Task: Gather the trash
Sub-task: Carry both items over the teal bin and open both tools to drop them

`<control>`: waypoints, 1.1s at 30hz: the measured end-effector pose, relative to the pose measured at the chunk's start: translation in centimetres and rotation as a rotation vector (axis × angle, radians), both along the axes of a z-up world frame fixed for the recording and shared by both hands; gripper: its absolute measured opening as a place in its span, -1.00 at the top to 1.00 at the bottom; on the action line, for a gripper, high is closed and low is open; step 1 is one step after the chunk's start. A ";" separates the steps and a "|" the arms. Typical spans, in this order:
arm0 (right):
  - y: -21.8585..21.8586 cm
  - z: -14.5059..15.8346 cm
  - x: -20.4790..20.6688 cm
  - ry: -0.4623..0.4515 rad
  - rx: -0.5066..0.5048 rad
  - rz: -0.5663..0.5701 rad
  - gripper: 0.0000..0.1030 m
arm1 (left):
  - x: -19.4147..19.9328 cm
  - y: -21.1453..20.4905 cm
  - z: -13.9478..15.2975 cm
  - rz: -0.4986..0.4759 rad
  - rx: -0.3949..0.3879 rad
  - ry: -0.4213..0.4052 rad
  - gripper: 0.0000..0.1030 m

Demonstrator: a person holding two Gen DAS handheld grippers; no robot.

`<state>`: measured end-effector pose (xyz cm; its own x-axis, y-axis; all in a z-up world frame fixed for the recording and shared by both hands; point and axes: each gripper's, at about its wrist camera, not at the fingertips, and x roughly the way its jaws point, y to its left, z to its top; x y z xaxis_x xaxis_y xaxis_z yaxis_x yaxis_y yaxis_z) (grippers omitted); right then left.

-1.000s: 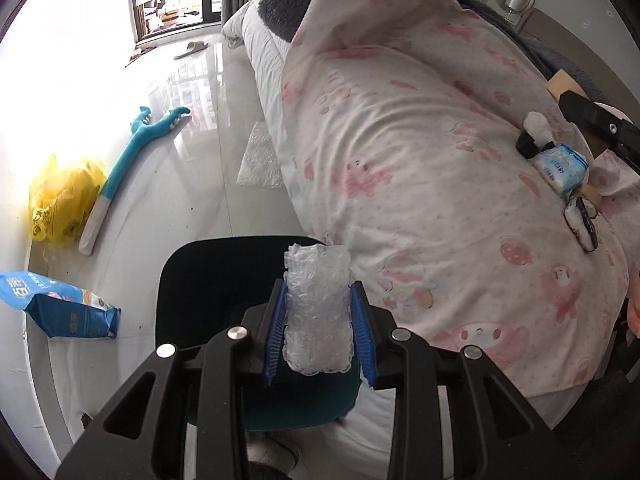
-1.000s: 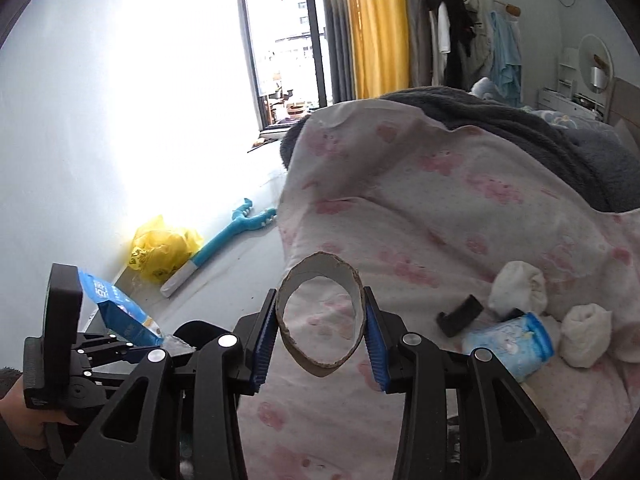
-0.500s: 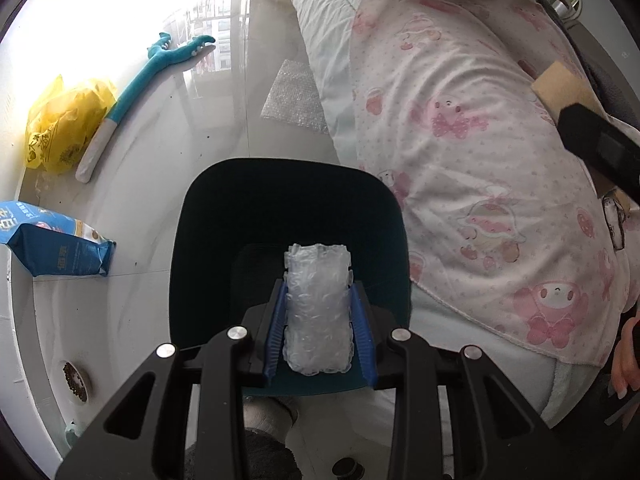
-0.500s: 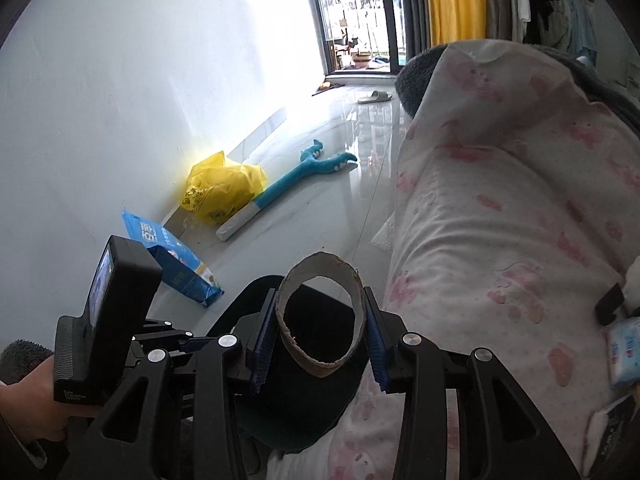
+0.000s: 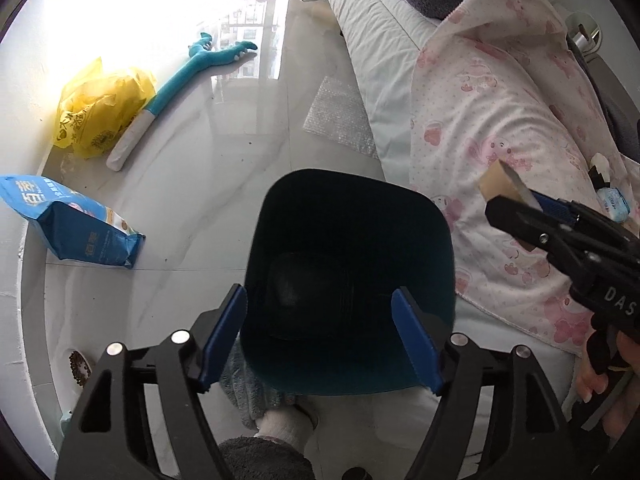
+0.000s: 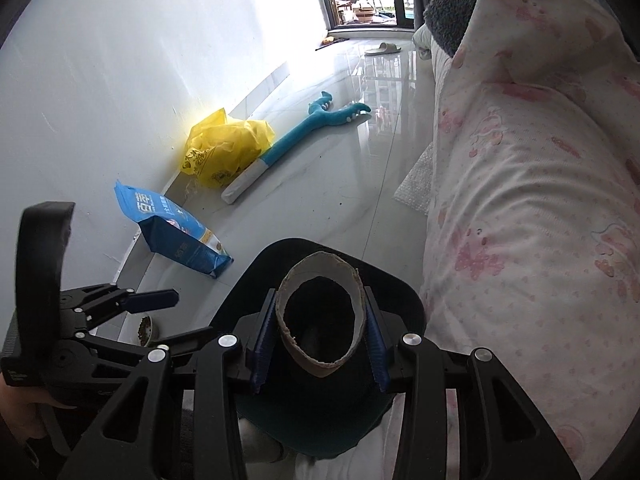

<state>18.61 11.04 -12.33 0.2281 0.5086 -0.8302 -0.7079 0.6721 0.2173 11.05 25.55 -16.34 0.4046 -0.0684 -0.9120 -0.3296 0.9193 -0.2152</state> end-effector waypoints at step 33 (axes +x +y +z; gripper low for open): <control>7.5 -6.0 0.3 0.050 -0.096 0.015 -0.28 | -6.9 1.8 11.5 -0.009 0.234 -0.482 -0.21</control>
<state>18.88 18.50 -18.36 0.1778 0.4297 -0.8853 -0.7081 0.6805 0.1882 4.16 27.34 -4.85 0.7816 0.1093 -0.6141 -0.2358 0.9632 -0.1287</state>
